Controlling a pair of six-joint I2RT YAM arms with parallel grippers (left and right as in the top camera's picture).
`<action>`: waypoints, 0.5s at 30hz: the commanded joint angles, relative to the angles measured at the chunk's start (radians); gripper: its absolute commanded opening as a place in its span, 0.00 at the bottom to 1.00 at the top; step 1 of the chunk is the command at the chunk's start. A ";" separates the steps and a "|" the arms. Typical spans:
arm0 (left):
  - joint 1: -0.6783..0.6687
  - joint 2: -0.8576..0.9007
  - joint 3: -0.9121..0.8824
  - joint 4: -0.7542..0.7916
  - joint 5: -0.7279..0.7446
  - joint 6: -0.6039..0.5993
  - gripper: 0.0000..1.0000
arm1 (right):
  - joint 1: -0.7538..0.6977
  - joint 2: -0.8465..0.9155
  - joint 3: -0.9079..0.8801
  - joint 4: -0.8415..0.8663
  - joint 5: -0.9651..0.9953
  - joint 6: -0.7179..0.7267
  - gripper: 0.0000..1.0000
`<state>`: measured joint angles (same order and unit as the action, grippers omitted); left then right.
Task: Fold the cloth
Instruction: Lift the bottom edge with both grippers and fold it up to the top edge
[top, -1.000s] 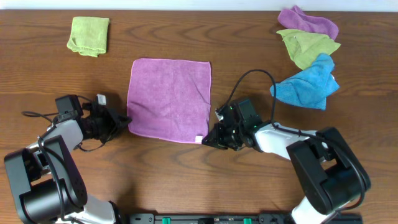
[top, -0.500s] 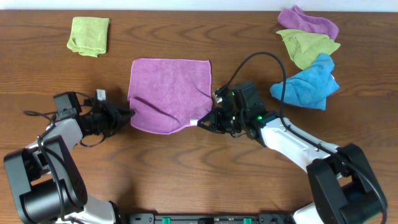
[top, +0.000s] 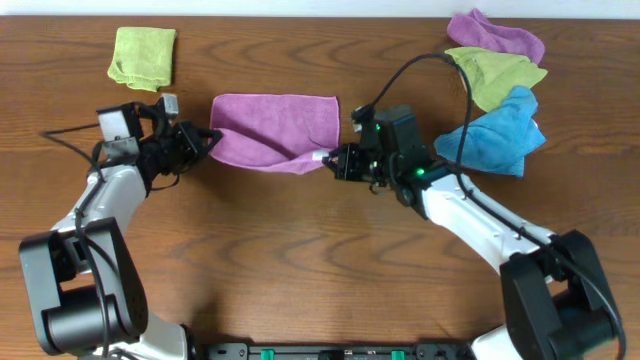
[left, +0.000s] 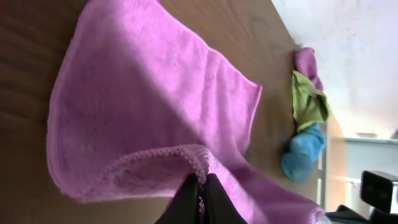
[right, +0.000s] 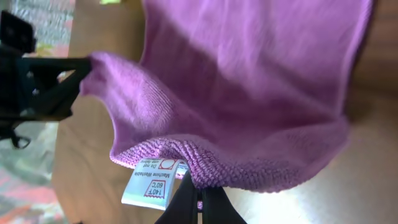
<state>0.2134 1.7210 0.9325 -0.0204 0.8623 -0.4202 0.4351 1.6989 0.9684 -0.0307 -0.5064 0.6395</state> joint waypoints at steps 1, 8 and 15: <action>-0.005 0.013 0.035 0.004 -0.124 -0.015 0.06 | -0.023 0.073 0.062 0.006 0.002 -0.027 0.01; 0.000 0.073 0.062 0.078 -0.163 -0.046 0.06 | -0.027 0.206 0.193 0.012 0.002 -0.027 0.01; 0.000 0.240 0.256 0.084 -0.128 -0.066 0.06 | -0.060 0.279 0.294 0.015 0.001 -0.027 0.01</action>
<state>0.2085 1.9244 1.1126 0.0589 0.7292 -0.4759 0.3985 1.9499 1.2167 -0.0208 -0.5041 0.6327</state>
